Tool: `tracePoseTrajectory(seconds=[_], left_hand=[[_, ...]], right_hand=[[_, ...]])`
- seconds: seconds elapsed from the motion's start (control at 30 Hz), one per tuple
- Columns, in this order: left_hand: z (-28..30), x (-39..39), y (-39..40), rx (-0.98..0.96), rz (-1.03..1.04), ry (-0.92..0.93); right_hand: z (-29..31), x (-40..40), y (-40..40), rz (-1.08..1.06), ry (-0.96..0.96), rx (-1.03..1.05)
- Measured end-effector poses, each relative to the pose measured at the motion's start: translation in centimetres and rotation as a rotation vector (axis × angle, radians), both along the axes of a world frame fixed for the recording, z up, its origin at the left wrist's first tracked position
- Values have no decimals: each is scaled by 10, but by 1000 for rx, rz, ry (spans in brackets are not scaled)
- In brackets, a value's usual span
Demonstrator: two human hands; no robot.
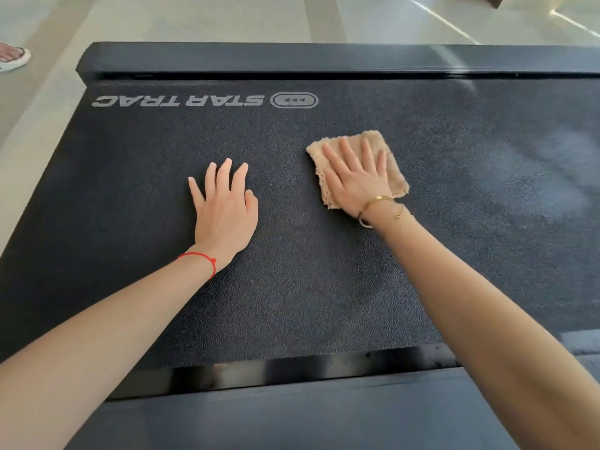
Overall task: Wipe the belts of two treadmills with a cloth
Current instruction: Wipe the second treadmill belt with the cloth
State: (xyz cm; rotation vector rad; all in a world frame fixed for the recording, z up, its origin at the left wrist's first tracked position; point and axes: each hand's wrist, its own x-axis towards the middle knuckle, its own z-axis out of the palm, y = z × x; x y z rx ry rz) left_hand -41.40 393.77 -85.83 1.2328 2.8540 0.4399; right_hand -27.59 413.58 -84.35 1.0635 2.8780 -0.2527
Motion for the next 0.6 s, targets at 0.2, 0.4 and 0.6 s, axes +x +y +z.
tracePoseTrajectory(seconds=[0.2,0.4,0.6], left_hand=[[0,-1,-2,-4,-13,23],[-3,-2,-1,-15,-16,36],[-5,-3,1,-52,-8,49]], right_hand=[[-5,4,-63,307,38,54],[-5,22,-43,354,83,28],[-7,-30,44,136,34,18]])
